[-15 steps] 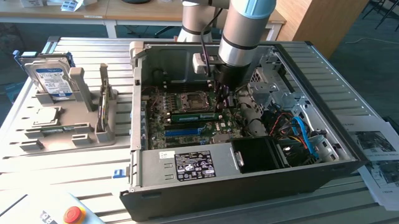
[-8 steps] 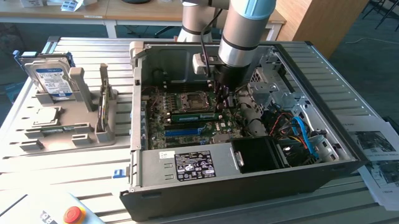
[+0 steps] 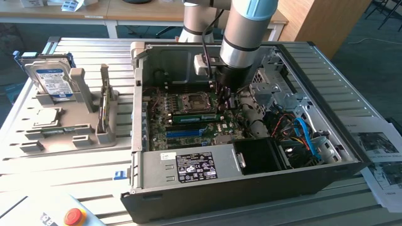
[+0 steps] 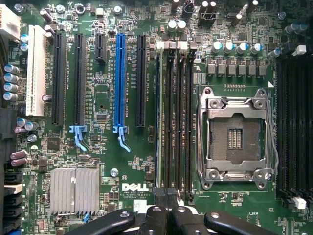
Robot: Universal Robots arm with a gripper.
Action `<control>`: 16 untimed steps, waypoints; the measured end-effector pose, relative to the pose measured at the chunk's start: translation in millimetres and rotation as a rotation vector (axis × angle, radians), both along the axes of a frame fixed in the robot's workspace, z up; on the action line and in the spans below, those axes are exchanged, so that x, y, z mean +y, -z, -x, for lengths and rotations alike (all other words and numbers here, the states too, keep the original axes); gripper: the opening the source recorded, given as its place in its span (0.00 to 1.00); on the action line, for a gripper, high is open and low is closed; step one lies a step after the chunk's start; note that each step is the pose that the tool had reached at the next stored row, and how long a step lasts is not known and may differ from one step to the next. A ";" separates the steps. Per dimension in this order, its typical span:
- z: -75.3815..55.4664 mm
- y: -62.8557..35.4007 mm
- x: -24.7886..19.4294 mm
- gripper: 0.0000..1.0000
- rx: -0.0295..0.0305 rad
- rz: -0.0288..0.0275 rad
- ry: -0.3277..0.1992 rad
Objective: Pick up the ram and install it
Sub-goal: 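Press down the ram until it locks into place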
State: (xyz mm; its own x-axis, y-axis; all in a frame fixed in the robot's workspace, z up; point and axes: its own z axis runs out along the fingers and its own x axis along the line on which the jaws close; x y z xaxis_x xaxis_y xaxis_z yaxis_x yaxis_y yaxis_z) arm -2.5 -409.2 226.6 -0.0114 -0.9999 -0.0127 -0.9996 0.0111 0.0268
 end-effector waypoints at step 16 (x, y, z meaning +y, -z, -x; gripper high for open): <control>0.0 2.0 0.0 0.10 0.0001 0.0001 0.000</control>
